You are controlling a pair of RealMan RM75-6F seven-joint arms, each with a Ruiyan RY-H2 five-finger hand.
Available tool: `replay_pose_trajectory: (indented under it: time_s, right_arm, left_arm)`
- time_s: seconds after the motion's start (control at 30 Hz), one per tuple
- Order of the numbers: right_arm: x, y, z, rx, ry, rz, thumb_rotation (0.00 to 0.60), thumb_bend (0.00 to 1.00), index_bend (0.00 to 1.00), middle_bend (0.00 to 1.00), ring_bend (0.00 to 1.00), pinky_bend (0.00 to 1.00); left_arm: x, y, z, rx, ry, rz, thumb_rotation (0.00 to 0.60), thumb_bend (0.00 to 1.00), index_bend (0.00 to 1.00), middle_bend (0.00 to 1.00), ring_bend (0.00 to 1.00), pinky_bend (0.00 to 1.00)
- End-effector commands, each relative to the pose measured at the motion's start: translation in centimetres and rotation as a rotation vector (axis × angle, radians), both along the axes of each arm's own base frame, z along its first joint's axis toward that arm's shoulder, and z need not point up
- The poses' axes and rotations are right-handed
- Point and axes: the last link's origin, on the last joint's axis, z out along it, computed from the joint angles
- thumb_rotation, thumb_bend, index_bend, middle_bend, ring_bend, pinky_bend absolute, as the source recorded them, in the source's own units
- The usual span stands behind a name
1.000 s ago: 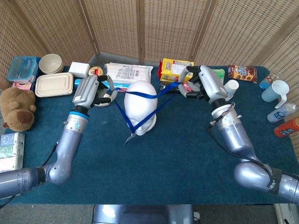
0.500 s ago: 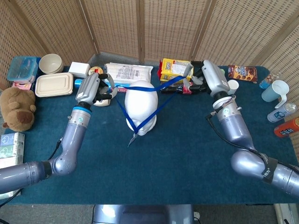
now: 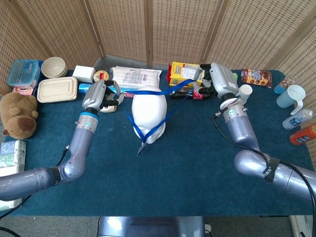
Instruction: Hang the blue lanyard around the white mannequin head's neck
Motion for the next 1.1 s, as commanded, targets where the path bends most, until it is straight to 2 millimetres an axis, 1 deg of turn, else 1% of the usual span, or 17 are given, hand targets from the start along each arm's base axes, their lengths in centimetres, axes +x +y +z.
replay_pose_trajectory:
  time_s: [0.03,0.3,0.37,0.6,0.77,1.1]
  right_arm:
    - [0.2,-0.3,-0.4,-0.004,0.011,-0.001,0.6,0.48,0.64,1.0,1.0,1.0]
    - [1.2,-1.1,-1.4,0.0,0.021,0.007,0.6,0.48,0.64,1.0,1.0,1.0]
    - [1.7,-1.4,-1.5,0.001,0.007,0.014,0.6,0.49,0.64,1.0,1.0,1.0]
    - [2.2,-1.8,-1.7,-0.009,0.019,0.017,0.6,0.48,0.64,1.0,1.0,1.0]
    - [2.6,-2.1,-2.3,0.0,0.027,0.025,0.6,0.48,0.64,1.0,1.0,1.0]
    - [3.4,-2.9,-3.6,0.003,0.073,0.018,0.6,0.48,0.64,1.0,1.0,1.0]
  left_arm:
    - [0.0,0.1,-0.2,-0.001,-0.004,0.004,0.555,0.46,0.65,1.0,1.0,1.0]
    - [-0.1,0.3,-0.3,0.007,-0.01,0.009,0.555,0.46,0.65,1.0,1.0,1.0]
    - [-0.3,0.3,-0.3,0.009,-0.023,0.018,0.555,0.46,0.65,1.0,1.0,1.0]
    - [-1.2,0.3,-0.1,0.019,-0.027,0.037,0.554,0.46,0.65,1.0,1.0,1.0]
    - [-1.7,0.3,-0.2,0.017,-0.029,0.05,0.553,0.46,0.65,1.0,1.0,1.0]
    - [-1.5,0.4,-0.4,0.018,-0.024,0.054,0.556,0.45,0.65,1.0,1.0,1.0]
